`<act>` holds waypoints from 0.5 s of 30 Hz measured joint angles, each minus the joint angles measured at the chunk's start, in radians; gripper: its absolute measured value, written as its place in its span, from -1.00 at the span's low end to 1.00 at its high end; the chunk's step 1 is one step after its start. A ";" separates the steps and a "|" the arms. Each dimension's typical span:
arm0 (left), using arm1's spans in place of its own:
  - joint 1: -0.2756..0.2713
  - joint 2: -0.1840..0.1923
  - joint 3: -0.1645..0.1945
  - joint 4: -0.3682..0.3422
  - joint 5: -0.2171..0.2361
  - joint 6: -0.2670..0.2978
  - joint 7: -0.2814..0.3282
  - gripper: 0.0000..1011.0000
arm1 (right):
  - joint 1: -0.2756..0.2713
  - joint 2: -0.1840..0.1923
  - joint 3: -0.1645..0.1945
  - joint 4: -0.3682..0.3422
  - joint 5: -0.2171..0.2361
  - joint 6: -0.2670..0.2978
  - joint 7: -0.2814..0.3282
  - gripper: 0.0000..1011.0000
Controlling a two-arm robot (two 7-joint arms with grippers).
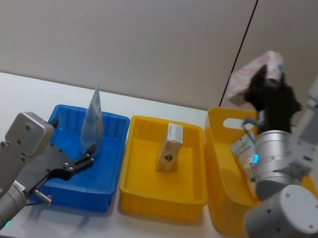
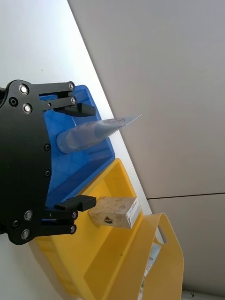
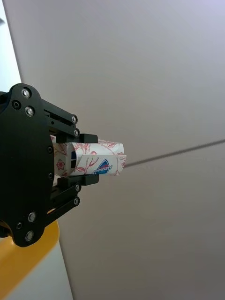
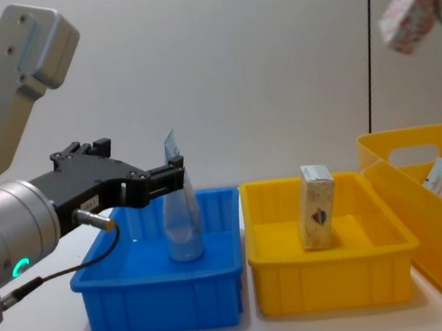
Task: Bimanual collaborative sorting of washing and personal care products
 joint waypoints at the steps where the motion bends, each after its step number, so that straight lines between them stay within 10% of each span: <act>1: 0.000 0.000 0.000 0.000 0.000 0.000 0.000 0.98 | 0.000 0.003 0.006 -0.005 -0.002 0.006 -0.003 -0.33; 15: 0.000 0.000 0.000 0.000 0.000 0.000 0.000 0.98 | -0.044 0.089 0.067 -0.078 -0.066 0.152 -0.021 -0.33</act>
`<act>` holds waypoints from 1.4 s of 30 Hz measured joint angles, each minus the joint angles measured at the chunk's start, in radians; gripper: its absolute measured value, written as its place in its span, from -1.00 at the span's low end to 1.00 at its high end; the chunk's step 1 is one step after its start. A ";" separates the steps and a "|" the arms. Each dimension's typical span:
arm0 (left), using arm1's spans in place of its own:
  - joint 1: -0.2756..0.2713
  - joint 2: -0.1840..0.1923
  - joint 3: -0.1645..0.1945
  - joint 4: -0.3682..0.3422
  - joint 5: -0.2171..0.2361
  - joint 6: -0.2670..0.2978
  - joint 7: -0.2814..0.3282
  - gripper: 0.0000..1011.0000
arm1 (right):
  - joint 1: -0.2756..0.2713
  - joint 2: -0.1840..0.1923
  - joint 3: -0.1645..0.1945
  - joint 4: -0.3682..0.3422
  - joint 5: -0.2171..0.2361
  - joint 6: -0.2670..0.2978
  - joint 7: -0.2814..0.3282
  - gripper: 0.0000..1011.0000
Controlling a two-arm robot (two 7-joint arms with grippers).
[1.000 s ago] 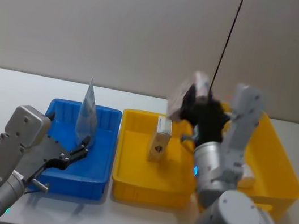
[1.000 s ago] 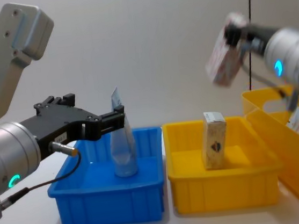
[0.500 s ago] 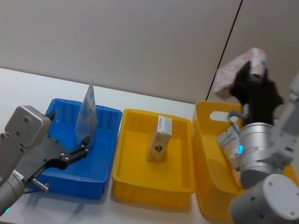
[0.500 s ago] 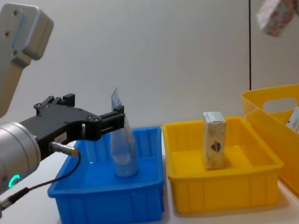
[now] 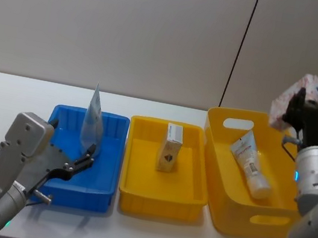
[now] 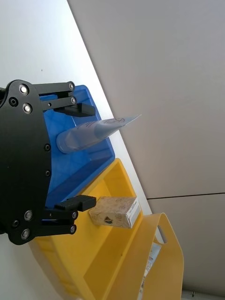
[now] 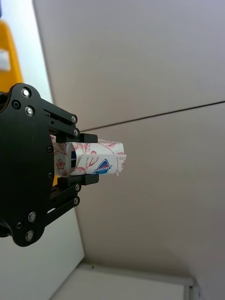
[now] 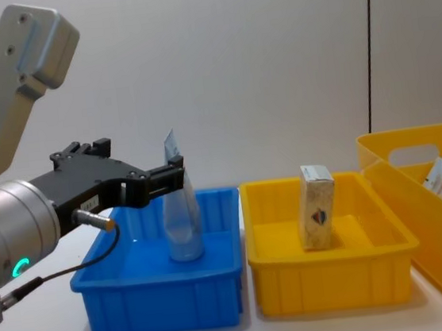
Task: Bimanual collaborative sorting of washing and personal care products
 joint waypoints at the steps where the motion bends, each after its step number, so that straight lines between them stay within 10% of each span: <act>1: 0.000 0.000 0.000 0.000 0.000 0.000 0.000 0.98 | -0.002 0.005 0.001 -0.002 -0.004 0.009 0.000 -0.33; 15: 0.000 0.000 0.000 0.000 0.000 0.000 0.000 0.98 | -0.026 0.070 -0.002 0.033 -0.074 0.119 0.017 -0.33; 36: 0.000 0.000 0.000 0.000 0.000 0.000 0.000 0.98 | -0.021 0.083 -0.027 0.127 -0.124 0.131 0.026 -0.33; 42: 0.000 0.000 0.000 0.000 0.000 0.000 0.000 0.98 | -0.020 0.084 -0.030 0.135 -0.129 0.131 0.026 0.08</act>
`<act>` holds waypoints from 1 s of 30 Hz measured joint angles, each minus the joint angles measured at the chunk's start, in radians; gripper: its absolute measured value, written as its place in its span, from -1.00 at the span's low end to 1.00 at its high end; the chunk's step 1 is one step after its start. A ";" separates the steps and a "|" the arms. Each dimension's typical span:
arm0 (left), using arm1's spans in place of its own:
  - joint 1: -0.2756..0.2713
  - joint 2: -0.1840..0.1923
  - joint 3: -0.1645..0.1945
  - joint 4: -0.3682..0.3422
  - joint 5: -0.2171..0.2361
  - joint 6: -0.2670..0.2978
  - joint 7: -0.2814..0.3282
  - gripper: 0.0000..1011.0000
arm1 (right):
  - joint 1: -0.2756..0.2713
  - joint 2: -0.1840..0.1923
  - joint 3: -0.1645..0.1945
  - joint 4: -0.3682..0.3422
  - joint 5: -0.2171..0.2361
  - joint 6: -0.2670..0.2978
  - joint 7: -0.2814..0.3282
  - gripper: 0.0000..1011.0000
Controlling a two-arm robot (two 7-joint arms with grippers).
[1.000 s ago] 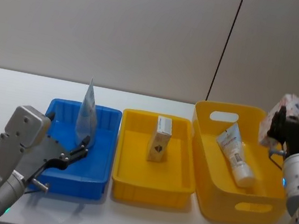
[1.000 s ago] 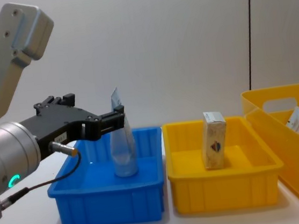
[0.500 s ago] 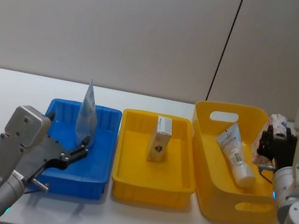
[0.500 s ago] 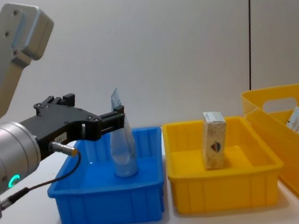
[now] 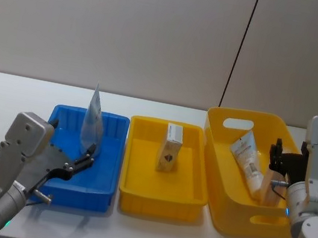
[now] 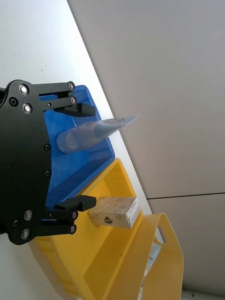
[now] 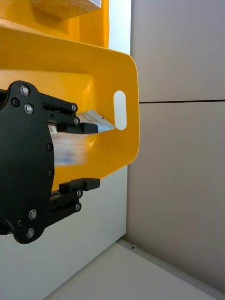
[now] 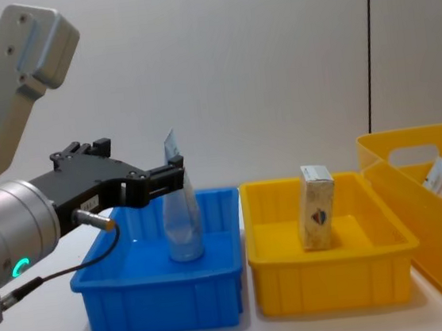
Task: Bimanual collaborative sorting of washing and personal care products
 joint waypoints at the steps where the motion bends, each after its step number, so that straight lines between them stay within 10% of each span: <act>1: 0.000 0.000 0.000 0.000 0.000 0.000 0.000 0.98 | 0.000 0.000 0.000 0.001 0.000 0.000 0.000 0.14; 16: 0.000 0.000 0.000 0.000 0.000 0.000 0.000 0.98 | 0.000 -0.001 0.000 0.008 -0.004 -0.002 0.004 0.98; 30: 0.000 0.000 0.000 0.000 0.000 0.000 0.000 0.98 | -0.024 -0.024 0.045 -0.054 0.069 -0.077 0.052 0.98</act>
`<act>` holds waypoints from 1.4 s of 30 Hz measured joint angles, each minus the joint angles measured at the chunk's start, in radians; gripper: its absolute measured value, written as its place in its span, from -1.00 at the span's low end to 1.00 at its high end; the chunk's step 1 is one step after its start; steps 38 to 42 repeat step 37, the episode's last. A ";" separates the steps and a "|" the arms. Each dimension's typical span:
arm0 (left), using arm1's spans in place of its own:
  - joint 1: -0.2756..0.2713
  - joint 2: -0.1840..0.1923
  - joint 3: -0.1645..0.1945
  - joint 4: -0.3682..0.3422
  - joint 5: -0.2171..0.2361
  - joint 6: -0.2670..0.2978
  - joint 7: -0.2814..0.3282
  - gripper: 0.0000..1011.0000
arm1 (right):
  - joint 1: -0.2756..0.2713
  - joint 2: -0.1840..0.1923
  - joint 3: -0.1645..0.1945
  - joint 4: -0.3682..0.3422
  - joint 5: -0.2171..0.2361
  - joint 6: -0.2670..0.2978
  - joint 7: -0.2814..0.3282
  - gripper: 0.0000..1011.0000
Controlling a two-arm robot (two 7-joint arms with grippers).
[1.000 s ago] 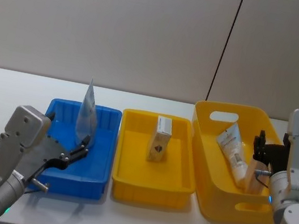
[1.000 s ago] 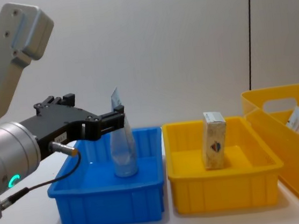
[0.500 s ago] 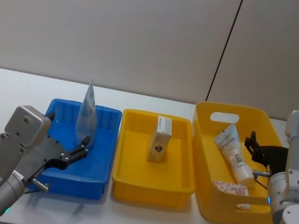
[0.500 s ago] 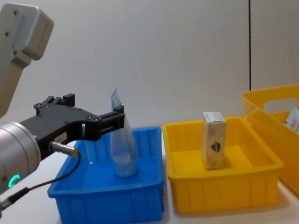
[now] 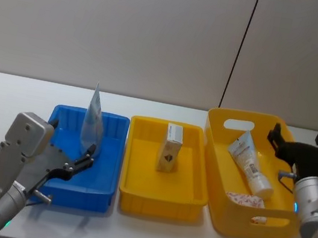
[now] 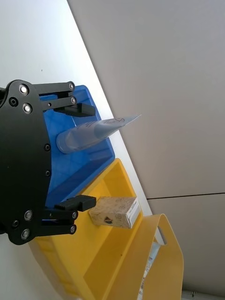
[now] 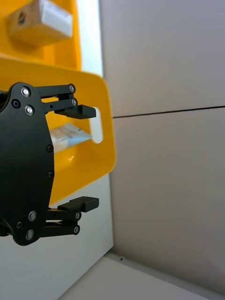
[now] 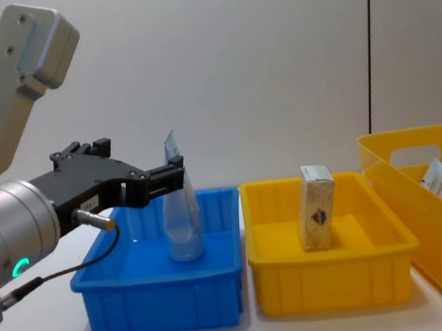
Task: Bimanual collaborative sorting of washing and personal care products
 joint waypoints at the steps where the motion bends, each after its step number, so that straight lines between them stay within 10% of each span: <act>1: 0.000 0.000 0.000 0.000 0.000 0.000 0.000 0.98 | -0.005 -0.004 0.008 -0.014 0.013 -0.011 0.009 0.99; 18: 0.000 0.000 0.000 0.000 0.000 0.000 0.000 0.98 | -0.041 -0.022 0.059 -0.106 0.120 -0.072 0.076 0.99; 42: 0.000 0.000 0.000 0.000 0.000 0.000 0.000 0.98 | -0.184 0.141 -0.100 -0.177 0.205 -0.133 0.132 0.99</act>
